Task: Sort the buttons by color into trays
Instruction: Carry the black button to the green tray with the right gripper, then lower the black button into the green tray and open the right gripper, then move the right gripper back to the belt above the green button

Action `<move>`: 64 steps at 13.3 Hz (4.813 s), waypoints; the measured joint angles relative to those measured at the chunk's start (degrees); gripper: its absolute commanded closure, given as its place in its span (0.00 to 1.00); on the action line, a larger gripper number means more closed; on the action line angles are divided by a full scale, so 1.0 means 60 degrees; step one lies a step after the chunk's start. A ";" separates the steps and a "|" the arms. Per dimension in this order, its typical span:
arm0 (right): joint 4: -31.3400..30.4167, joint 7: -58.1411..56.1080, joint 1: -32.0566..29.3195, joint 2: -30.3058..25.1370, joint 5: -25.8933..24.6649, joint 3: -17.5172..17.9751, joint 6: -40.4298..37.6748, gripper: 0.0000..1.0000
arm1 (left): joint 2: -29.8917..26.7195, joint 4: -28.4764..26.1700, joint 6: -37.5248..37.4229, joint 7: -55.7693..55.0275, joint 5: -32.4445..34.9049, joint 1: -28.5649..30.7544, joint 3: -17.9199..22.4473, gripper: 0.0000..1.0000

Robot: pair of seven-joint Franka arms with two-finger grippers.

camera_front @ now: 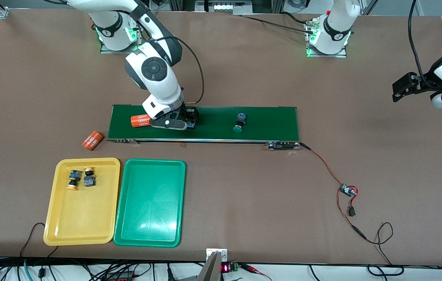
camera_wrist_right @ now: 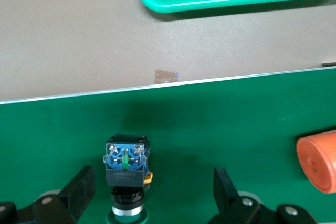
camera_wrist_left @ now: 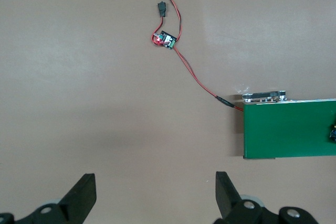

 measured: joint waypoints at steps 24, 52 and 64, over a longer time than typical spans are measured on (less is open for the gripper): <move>0.2875 -0.1824 0.0132 0.0856 -0.0591 -0.1411 -0.0544 0.90 | 0.0000 -0.0002 0.0000 -0.0001 0.0000 0.0122 0.0017 0.00; 0.3171 -0.3308 -0.0431 0.2513 -0.0485 -0.2561 0.0369 0.00 | 0.0000 -0.0002 -0.0001 -0.0001 0.0000 0.0124 0.0019 0.00; 0.0411 0.1238 -0.0599 0.0338 -0.0472 0.0389 0.0105 0.00 | 0.0000 -0.0002 0.0000 -0.0001 0.0000 0.0125 0.0020 0.00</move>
